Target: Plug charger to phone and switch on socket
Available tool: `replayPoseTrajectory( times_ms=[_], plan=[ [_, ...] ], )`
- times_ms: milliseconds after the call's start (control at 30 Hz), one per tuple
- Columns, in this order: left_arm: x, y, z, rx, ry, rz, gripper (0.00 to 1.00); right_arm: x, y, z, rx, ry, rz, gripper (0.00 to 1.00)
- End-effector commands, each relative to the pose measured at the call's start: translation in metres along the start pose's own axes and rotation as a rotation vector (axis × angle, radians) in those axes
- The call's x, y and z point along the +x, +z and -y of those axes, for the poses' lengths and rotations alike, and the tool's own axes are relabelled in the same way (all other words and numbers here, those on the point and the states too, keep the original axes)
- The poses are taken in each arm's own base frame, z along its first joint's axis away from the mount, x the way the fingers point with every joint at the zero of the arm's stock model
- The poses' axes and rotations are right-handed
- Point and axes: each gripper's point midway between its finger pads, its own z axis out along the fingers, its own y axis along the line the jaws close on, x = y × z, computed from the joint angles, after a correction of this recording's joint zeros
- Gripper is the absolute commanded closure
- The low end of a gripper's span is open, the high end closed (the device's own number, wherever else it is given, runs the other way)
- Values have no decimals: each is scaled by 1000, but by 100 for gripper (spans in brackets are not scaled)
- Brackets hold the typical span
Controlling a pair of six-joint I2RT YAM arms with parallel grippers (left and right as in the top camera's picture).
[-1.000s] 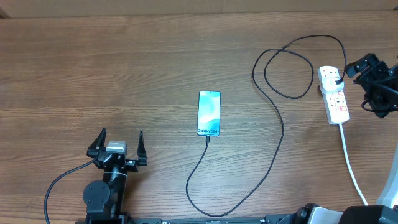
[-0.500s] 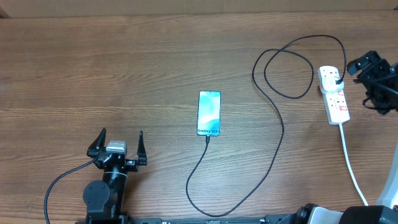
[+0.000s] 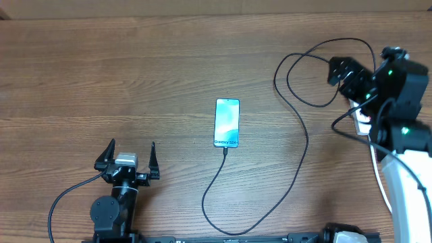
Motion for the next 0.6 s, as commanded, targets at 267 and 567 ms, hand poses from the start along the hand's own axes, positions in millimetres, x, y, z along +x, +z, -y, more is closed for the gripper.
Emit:
replayPoseTrajectory(
  times_ms=[267,567],
  plan=[
    [0,0,-3,-17,-14,3,0,39,-22,-27,-185,-219,177,0],
    [0,0,-3,-17,-14,3,0,69,-52,-22,-242,-318,297,0]
  ],
)
